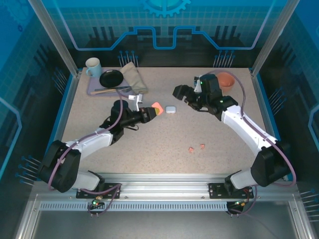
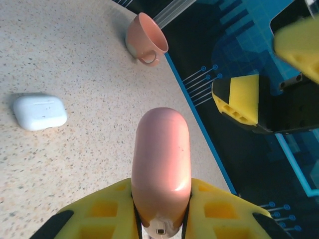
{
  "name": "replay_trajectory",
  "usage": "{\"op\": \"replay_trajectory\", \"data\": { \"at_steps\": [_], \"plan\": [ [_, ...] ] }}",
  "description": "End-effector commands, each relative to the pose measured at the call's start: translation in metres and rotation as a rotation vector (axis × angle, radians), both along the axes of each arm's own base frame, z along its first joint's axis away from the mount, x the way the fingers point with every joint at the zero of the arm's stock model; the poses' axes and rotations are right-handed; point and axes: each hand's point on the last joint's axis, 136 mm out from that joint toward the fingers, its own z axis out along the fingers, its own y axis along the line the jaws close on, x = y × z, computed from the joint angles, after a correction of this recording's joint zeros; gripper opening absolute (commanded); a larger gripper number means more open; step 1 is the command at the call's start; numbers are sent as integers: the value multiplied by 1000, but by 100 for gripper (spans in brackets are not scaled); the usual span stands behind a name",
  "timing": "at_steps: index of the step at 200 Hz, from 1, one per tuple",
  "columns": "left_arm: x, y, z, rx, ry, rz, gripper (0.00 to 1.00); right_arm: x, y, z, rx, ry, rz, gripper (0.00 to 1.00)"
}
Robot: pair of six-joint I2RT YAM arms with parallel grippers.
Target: Insert wireless bluetooth earbuds into charging case
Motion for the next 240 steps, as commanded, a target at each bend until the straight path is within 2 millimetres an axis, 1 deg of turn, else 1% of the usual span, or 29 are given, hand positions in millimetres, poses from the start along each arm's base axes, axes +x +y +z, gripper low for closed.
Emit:
{"op": "replay_trajectory", "data": {
  "at_steps": [1, 14, 28, 45, 77, 98, 109, 116, 132, 146, 163, 174, 183, 219, 240],
  "plan": [
    [-22, -5, 17, -7, 4, -200, 5, -30, 24, 2, -23, -204, 320, 86],
    [-26, -8, 21, 3, 10, -250, 5, -36, 31, 0, -1, -219, 365, 85],
    [-29, -11, 27, 2, 8, -294, 5, -42, 43, 1, 31, -244, 411, 84],
    [-30, -13, 30, 5, 17, -316, 5, -44, 58, 0, 40, -251, 451, 83],
    [-30, -15, 34, 2, 19, -332, 5, -42, 78, -4, 29, -246, 495, 81],
    [-30, -15, 36, 3, 12, -335, 5, -36, 81, -20, -2, -206, 489, 80],
    [-31, -15, 39, 3, 5, -335, 4, -32, 78, -29, -16, -186, 478, 78],
    [-31, -15, 40, 3, -1, -336, 4, -29, 73, -37, -28, -171, 462, 77],
    [-33, -14, 46, 1, -13, -337, 3, -21, 55, -54, -36, -135, 406, 76],
    [-34, -14, 50, -2, -24, -338, 3, -14, 35, -68, -39, -101, 344, 75],
    [-34, -14, 55, -5, -36, -338, 3, -11, 20, -73, -26, -79, 302, 73],
    [-34, -14, 56, -7, -39, -339, 3, -13, 16, -71, -29, -83, 291, 73],
    [-34, -14, 55, -7, -38, -338, 3, -16, 16, -62, -14, -98, 294, 73],
    [-33, -15, 50, -9, -31, -340, 3, -31, 23, -28, 49, -161, 335, 71],
    [-33, -16, 52, -14, -33, -346, 3, -39, 30, -18, 97, -177, 380, 67]
  ]
}}
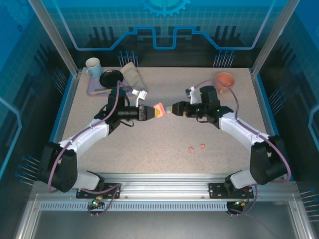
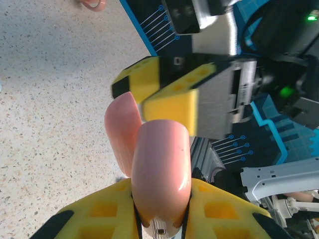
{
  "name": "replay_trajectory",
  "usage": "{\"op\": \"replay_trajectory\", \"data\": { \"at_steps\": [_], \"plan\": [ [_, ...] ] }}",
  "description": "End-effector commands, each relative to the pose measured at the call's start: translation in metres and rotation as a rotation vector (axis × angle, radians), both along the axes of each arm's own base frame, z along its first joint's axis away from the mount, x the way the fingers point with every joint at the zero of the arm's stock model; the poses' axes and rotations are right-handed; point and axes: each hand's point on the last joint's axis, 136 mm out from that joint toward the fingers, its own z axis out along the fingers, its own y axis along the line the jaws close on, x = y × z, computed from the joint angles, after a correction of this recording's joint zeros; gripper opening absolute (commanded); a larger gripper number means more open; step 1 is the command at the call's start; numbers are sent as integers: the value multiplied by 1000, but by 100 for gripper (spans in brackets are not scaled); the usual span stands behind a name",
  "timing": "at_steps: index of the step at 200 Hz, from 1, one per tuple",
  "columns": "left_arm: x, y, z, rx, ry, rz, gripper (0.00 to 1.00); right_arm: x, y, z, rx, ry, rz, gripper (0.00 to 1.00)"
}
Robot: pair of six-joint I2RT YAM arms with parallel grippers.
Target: Insert wireless bluetooth earbuds into charging case
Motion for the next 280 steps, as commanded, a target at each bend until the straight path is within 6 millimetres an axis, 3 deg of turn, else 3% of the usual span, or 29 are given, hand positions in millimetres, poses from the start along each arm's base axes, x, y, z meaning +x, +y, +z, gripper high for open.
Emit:
{"op": "replay_trajectory", "data": {
  "at_steps": [1, 51, 120, 207, 224, 252, 265, 280],
  "plan": [
    [-3, -4, 21, -34, -66, -44, 3, -13, 12, 26, 83, -43, 77, 67],
    [0, -6, 28, -48, -75, -53, 2, -24, 33, 32, 132, -43, 183, 48],
    [3, -9, 34, -69, -82, -63, 2, -20, 49, 21, 131, -15, 208, 40],
    [2, -10, 30, -75, -70, -75, 2, -20, 59, 33, 169, -30, 259, 37],
    [2, -11, 32, -83, -71, -77, 2, -19, 60, 32, 169, -29, 261, 33],
    [1, -12, 33, -86, -72, -88, 3, -16, 61, 32, 167, -31, 263, 17],
    [0, -11, 32, -82, -68, -88, 9, -14, 60, 33, 162, -35, 257, 11],
    [1, -11, 29, -70, -60, -81, 22, -13, 58, 35, 152, -40, 254, 3]
  ]
}}
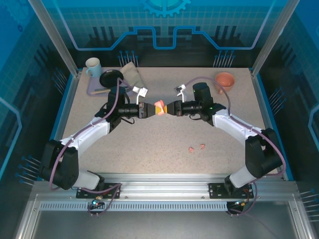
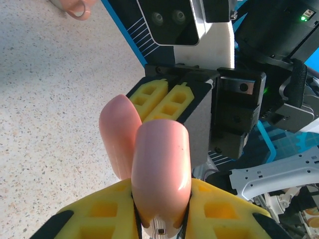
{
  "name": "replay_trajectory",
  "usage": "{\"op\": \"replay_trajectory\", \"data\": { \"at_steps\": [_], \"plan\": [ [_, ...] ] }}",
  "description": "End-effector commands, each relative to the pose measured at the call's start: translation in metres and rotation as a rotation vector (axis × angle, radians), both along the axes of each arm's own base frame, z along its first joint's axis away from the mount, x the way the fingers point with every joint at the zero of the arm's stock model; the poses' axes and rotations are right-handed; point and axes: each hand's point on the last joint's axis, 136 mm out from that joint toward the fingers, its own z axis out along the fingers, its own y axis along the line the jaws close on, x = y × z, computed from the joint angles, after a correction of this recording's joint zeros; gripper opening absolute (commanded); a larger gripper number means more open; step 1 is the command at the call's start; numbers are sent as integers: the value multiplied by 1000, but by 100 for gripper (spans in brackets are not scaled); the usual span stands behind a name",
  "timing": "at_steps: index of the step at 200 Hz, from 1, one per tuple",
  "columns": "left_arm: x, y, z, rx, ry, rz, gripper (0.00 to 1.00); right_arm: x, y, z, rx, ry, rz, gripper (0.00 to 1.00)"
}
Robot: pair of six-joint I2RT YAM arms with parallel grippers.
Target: Insert wireless bluetooth earbuds into charging case
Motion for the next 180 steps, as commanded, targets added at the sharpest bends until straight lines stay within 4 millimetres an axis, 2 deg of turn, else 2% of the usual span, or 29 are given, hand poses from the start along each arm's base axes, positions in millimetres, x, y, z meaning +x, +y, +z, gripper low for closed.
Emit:
{"op": "replay_trajectory", "data": {
  "at_steps": [1, 33, 47, 76, 100, 129, 180],
  "plan": [
    [-4, -6, 17, -27, -40, -50, 23, 2, 8, 16, 15, -41, 29, 3],
    [0, -3, 16, 9, -40, -34, 53, 5, -2, 18, -40, -60, 15, 0],
    [2, 0, 17, 26, -36, -32, 61, 5, -9, 16, -82, -60, 15, 0],
    [7, 13, 26, 62, -50, -33, 69, 6, -23, 12, -217, -108, 18, 0],
    [10, 23, 36, 110, -55, -69, 73, 9, -33, 9, -319, -160, 29, 0],
    [1, 18, 40, 141, 4, -223, 73, 7, -38, 9, -411, -251, 98, 0],
    [1, 13, 19, 140, 138, -361, 64, 1, -37, 2, -530, -294, 246, 0]
  ]
}}
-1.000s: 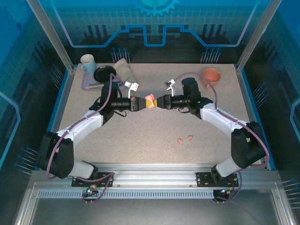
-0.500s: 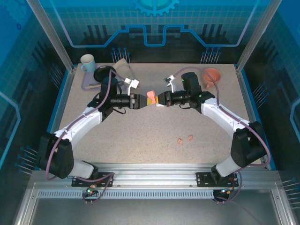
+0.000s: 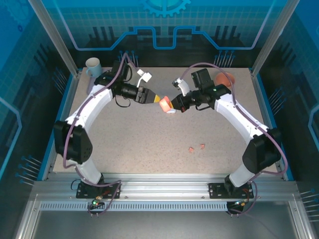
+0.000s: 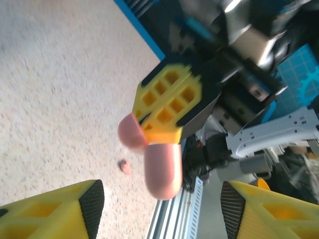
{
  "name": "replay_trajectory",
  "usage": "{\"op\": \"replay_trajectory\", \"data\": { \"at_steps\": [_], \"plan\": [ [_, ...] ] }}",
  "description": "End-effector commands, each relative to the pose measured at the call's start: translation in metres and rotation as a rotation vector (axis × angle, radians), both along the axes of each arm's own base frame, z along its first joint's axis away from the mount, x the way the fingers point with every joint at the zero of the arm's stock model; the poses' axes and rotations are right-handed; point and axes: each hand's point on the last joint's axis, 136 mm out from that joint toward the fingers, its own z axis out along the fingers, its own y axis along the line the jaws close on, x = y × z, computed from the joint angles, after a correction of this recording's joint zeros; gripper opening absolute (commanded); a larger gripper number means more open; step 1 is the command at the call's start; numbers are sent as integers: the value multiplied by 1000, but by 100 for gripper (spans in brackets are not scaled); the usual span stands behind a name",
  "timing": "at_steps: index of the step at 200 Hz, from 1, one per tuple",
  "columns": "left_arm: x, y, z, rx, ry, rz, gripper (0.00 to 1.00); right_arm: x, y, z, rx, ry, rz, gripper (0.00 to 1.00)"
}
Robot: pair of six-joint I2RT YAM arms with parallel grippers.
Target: Insert wireless bluetooth earbuds into charging case
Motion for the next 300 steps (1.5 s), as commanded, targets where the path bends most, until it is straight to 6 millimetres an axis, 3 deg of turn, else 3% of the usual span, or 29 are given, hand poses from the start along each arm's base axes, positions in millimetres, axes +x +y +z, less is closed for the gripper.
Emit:
{"op": "replay_trajectory", "data": {
  "at_steps": [1, 75, 122, 177, 236, 260, 284, 300],
  "plan": [
    [-28, 3, -9, -9, 123, -99, 64, -13, -4, -14, -115, 8, 98, 0],
    [-35, -13, -21, -32, 180, -172, 59, -17, 12, -22, -137, 22, 170, 0],
    [-38, -28, -38, -12, 212, -209, 51, -19, 25, -26, -147, 22, 196, 0],
    [-37, -29, -37, -23, 206, -211, 44, -17, 24, -27, -161, 15, 190, 0],
    [-39, -29, -40, -34, 223, -218, 29, -14, 23, -21, -167, -7, 180, 0],
    [-38, -30, -37, -48, 214, -218, 16, -10, 20, -15, -172, -23, 144, 0],
    [-38, -30, -29, -60, 163, -199, 0, 5, -1, 3, -175, -28, -5, 32],
    [-34, -28, -24, -44, 72, -145, 0, 14, -24, 16, -162, 16, -164, 50]
  ]
}}
